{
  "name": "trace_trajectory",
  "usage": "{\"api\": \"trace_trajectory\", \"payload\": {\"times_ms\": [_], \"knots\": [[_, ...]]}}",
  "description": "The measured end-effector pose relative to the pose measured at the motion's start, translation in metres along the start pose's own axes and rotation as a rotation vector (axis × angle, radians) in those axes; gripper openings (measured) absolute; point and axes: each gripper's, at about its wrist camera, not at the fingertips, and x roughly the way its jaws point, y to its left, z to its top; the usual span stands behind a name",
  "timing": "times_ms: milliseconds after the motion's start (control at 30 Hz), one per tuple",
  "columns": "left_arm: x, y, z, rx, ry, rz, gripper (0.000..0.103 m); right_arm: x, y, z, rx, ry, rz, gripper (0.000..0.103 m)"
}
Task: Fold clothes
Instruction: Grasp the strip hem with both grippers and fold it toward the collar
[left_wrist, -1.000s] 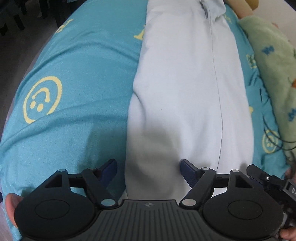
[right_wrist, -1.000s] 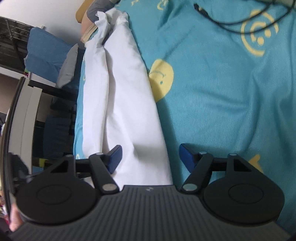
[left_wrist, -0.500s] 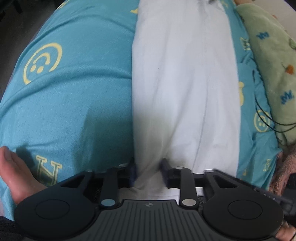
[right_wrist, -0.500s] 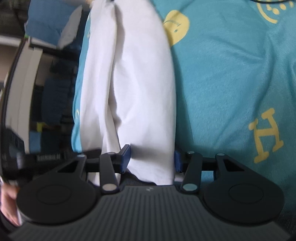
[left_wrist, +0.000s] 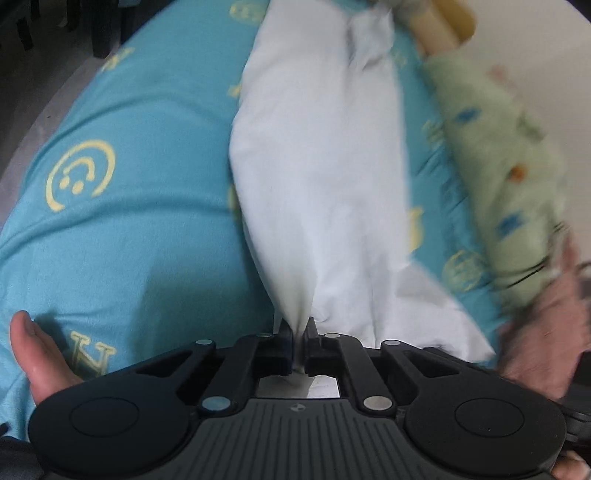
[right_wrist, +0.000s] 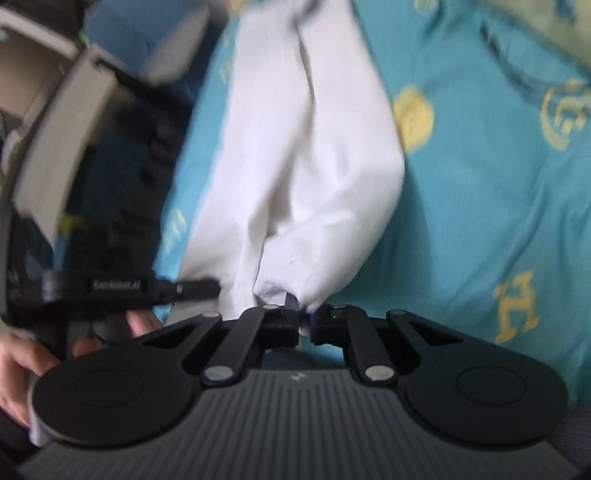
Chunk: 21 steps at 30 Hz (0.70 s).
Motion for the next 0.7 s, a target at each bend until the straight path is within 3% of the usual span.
{"api": "trace_trajectory", "payload": {"times_ms": [100, 200, 367, 600, 700], "knots": [[-0.049, -0.019, -0.006, -0.040, -0.113, -0.121, 0.005, -0.049, 0.017, 0.015, -0.005, -0.130, 0.039, 0.008], [-0.090, -0.030, -0.012, -0.066, -0.206, -0.195, 0.005, -0.096, 0.034, 0.022, -0.029, -0.243, 0.077, 0.008], [-0.128, -0.020, -0.043, -0.066, -0.260, -0.230, 0.004, -0.144, 0.059, 0.008, -0.068, -0.372, 0.105, 0.007], [-0.126, 0.010, -0.105, -0.088, -0.252, -0.217, 0.004, -0.153, 0.050, -0.066, -0.088, -0.374, 0.108, 0.007], [-0.115, 0.019, -0.114, -0.102, -0.241, -0.218, 0.004, -0.146, 0.040, -0.091, -0.064, -0.365, 0.103, 0.007]]}}
